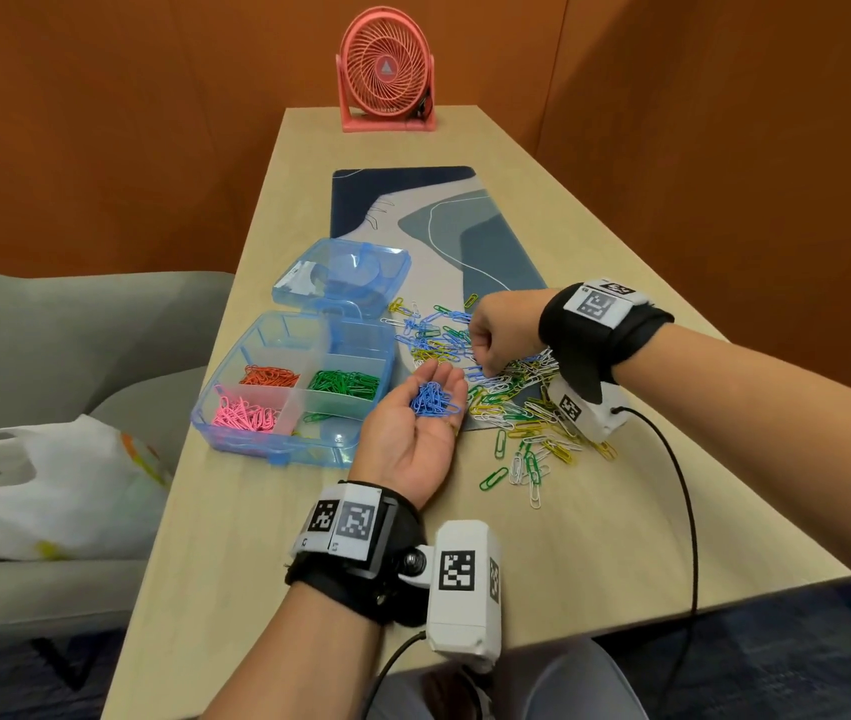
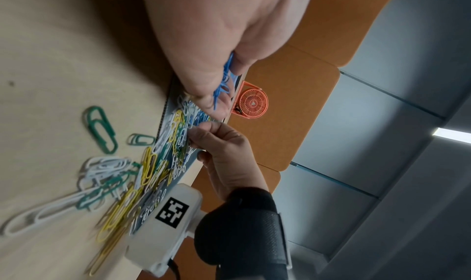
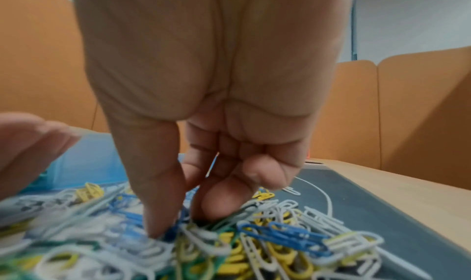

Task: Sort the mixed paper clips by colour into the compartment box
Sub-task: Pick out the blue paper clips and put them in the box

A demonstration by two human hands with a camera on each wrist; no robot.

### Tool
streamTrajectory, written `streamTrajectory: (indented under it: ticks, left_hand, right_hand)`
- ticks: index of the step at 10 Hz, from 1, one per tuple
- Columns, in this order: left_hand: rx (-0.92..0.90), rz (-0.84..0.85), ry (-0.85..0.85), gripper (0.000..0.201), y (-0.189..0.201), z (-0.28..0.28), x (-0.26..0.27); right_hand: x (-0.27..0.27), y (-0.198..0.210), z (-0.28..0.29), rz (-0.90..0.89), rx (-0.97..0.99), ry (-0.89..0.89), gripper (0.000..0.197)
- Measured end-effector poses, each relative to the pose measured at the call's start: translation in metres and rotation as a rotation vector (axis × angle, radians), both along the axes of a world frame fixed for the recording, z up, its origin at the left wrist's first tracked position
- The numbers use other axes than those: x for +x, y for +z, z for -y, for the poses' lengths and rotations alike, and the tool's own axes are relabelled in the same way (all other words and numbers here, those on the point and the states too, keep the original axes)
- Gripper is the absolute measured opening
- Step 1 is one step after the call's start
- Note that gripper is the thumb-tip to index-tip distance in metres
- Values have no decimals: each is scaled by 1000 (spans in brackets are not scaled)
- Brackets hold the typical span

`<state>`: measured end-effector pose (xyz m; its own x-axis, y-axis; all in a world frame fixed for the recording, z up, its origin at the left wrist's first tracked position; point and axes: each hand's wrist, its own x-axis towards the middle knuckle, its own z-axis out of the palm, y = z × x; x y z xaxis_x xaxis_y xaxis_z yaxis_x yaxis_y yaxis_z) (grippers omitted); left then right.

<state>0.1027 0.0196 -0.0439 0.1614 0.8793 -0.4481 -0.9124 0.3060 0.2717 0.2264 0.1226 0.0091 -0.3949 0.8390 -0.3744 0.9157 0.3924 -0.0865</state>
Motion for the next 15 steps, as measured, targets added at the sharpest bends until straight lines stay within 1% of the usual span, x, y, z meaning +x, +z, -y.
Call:
streamTrajectory:
  ticks: [1,2,3,4,5,6,7,8,9,10,11,12,14,15]
  left_hand:
    - [4,-8,-12,27,-1,0,0]
    - [4,-30,-31,28,-2,-2,-1]
    - [13,-30,-39,29,-2,-2,0]
    - [21,-13,-21,31,-3,-2,-1]
    - [7,-23,-16,39,-4,-2,-1]
    - [9,-49,-14,40,-2,-2,0]
    - [12,-73,-13,40,-1,-1,1]
    - [17,-86,-9,40,-2,-1,1]
    - [21,-93,-8,40,-3,-1,1]
    - [22,-101,-10,40,-3,-1,1]
    - [16,-98,-7,40,-3,-1,1]
    - [15,-101,-8,40,-3,-1,1]
    - [19,-97,-5,40,-3,-2,1]
    - [20,-97,-4,40,-4,-2,1]
  right_hand:
    - [2,8,2,-119,26,-39,16]
    - [-1,25,9,-290,-4,-39,9]
    - [-10,36,18,-377,-97,10,10]
    - [-15,37,22,-371,-137,60,8]
    - [-11,30,14,-277,-52,19,6]
    - [-3,15,8,-131,21,-13,14]
    - [4,-2,6,-105,29,-39,14]
    - [10,-5,8,-96,40,-34,8]
    - [15,-3,8,-12,62,-5,15]
    - [17,-2,7,-5,77,-2,14]
    - [13,-3,8,-72,46,10,7]
    - [9,-4,9,-72,7,16,8]
    - [8,-2,10,-24,5,23,19]
    - [8,-3,9,-13,-14,10,20]
